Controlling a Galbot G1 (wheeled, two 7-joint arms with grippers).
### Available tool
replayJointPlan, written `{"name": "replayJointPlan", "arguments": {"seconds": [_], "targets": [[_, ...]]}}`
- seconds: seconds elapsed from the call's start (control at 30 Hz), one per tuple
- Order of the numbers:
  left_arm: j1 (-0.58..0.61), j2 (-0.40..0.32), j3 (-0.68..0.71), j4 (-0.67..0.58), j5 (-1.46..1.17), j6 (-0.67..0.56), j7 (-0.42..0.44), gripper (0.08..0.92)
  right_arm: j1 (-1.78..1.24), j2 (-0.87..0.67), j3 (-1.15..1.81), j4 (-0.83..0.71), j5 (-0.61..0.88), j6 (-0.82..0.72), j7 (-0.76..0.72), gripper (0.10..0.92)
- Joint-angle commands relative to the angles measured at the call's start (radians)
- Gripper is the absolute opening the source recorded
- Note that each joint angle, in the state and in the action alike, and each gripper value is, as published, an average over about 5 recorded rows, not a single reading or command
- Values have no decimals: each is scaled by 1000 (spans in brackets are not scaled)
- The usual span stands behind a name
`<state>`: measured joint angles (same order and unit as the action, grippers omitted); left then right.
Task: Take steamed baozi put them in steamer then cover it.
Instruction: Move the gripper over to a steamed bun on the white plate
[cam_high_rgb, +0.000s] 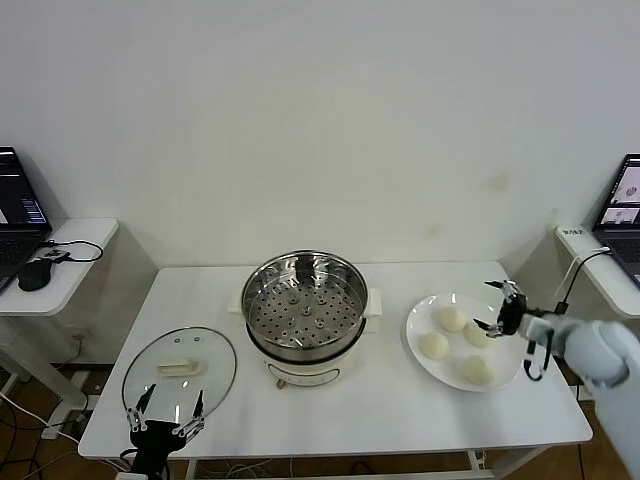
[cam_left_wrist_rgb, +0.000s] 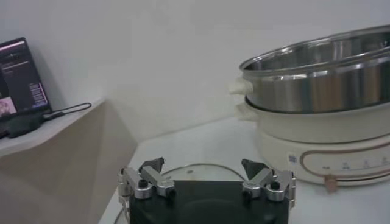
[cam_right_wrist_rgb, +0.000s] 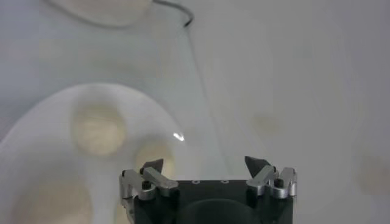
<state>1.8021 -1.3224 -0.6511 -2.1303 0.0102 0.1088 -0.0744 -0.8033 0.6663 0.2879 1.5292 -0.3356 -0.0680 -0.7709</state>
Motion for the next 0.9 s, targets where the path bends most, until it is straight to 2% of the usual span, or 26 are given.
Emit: {"name": "replayJointPlan", "arguments": {"seconds": [0.03,0.4,0.9], "targets": [[-1,-1,-1,-20,29,32,-4,823,455,-107,-431,-248,6,21,-291,823],[-5,9,-31,-12,29,30,-13,823,653,42,-719,-461,-6,57,-335,822],[-9,9,-48,-5,38,28,-14,823,702,240,-772,-668,-79,63,-301,823]]}}
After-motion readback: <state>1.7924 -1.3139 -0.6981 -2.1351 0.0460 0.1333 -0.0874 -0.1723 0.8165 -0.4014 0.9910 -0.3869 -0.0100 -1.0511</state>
